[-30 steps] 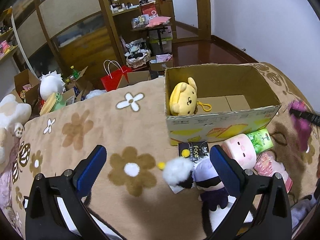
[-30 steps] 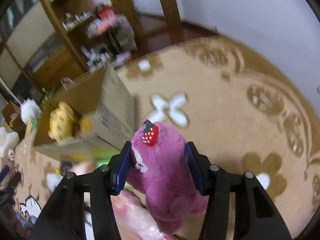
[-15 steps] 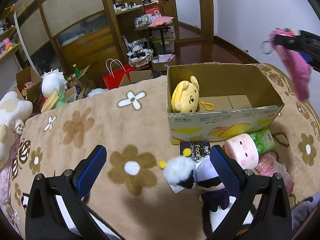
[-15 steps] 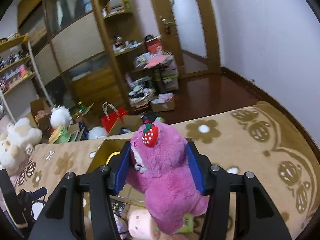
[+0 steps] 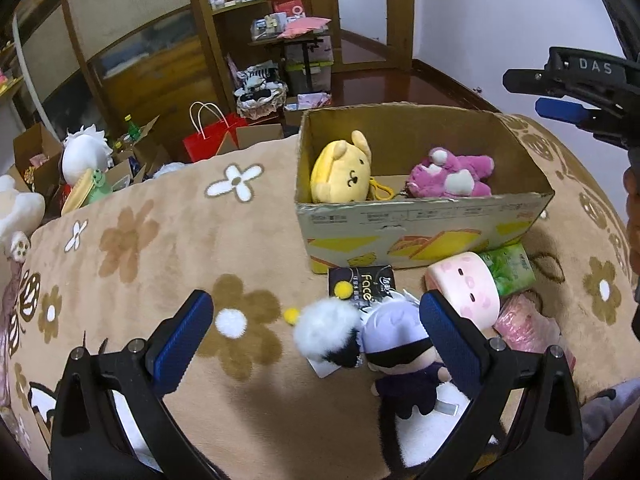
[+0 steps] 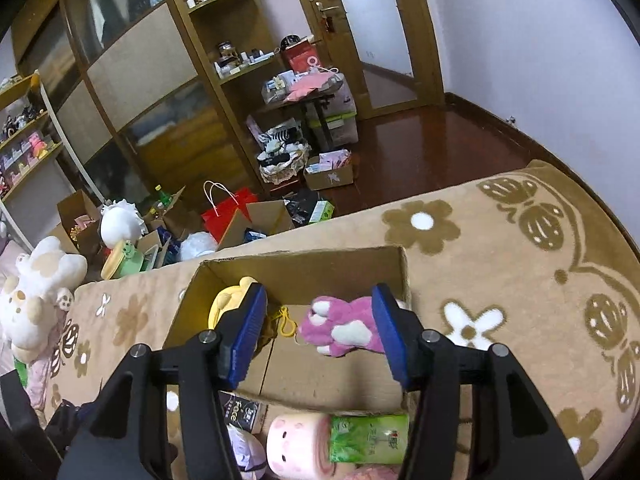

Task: Organize soft objects
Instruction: 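Lift the pink bear with the right tool and drop it into the box, then grasp the blindfolded doll with the left tool while the right tool grasps the pink wrapped item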

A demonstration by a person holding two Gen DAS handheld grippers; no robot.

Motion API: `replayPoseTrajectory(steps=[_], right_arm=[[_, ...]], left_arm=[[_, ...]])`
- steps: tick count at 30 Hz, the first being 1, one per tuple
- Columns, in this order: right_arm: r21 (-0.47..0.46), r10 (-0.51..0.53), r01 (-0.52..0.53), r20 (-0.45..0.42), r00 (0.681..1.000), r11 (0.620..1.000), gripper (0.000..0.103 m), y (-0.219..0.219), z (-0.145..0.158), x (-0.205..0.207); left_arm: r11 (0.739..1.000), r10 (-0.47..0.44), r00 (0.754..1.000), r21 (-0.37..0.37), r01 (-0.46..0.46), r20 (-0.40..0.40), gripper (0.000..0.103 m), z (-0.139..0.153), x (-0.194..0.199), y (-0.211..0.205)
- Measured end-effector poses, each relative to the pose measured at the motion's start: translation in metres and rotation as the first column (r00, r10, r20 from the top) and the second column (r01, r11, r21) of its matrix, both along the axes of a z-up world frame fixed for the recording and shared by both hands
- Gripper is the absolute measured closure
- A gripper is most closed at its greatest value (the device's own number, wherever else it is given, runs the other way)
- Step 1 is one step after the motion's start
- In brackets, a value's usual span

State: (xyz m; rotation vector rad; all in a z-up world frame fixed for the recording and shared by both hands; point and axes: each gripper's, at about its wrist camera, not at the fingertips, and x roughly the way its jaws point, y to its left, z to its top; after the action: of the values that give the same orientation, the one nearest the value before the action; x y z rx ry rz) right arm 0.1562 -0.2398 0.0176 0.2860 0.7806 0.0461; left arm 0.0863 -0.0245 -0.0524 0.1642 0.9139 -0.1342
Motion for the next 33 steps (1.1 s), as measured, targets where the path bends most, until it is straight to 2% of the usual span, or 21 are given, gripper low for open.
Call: replayPoseTrajectory(steps=[4,13,18,24,33], right_arm=[[-0.035,-0.013,0.012,-0.015,1.000,0.999,0.022,-0.006,0.000,-0.014],[-0.033,-0.057,0.054,-0.091,0.994,0.998,0.002,-0.025,-0.016,-0.068],[-0.012,-0.064,0.063,-0.129,0.990,0.998,0.000,-0.029,-0.031,-0.092],[-0.037,-0.062,0.056,-0.185,0.981,0.998,0.000,-0.025,-0.053,-0.110],[-0.053,-0.041,0.027,-0.283,0.958,0.998,0.000,-0.013,-0.084,-0.109]], left_arm=[[1.000,-0.012,1.000,-0.005,0.012,-0.008,0.001,-0.002,-0.001,-0.005],[0.998,-0.046,0.996,-0.038,0.044,-0.074,0.001,-0.009,-0.003,-0.013],[0.997,-0.055,0.991,-0.057,0.049,-0.118,0.001,-0.017,-0.003,-0.017],[0.996,-0.080,0.984,-0.049,0.073,-0.162,0.001,-0.031,-0.003,-0.024],[0.994,-0.107,0.964,-0.035,0.101,-0.243,0.001,-0.057,0.004,-0.036]])
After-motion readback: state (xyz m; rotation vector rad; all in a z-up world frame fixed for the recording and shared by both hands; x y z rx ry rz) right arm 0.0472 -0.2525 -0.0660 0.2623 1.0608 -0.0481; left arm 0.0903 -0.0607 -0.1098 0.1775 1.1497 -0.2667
